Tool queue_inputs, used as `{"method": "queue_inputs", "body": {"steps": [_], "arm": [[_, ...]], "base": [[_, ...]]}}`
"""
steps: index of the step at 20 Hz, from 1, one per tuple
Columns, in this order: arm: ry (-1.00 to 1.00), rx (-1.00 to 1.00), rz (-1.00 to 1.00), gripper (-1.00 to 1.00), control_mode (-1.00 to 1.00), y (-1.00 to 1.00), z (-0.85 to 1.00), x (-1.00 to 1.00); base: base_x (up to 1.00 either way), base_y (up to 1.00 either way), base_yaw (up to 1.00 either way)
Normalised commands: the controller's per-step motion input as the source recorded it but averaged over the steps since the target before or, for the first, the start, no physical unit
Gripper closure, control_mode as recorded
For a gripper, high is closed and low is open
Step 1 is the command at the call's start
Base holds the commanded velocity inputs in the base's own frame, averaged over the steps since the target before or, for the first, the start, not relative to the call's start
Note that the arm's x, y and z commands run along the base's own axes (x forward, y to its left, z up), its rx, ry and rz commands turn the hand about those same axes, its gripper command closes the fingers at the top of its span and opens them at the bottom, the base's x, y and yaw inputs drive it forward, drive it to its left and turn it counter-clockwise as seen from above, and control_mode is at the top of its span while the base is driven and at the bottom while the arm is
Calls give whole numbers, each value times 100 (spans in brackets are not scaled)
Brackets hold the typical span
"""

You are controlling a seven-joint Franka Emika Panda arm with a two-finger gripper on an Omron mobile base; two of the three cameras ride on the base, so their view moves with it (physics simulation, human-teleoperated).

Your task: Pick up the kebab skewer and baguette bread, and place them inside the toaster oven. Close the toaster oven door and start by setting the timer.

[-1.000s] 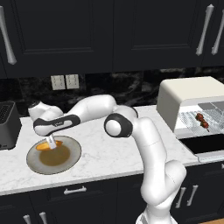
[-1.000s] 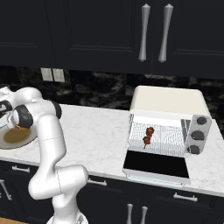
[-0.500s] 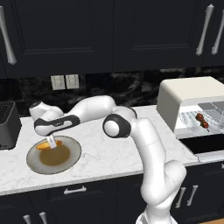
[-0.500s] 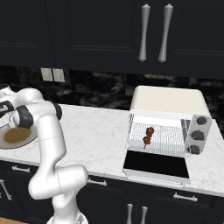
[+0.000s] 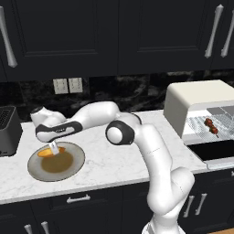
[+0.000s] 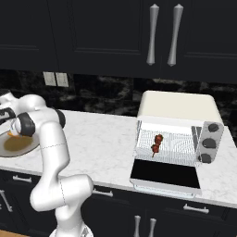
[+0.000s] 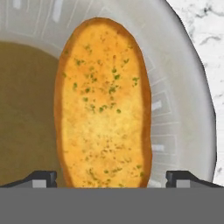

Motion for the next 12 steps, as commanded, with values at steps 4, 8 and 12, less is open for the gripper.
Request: {"method": "queue_inputs", "body": {"steps": [4, 8, 12], "arm": [[0, 0, 0, -100, -100, 10, -25, 0], [0, 0, 0, -100, -100, 6, -20, -1], [0, 0, 0, 100, -100, 7, -23, -30]], "base": [[0, 0, 0], [0, 0, 0], [0, 0, 0]]}}
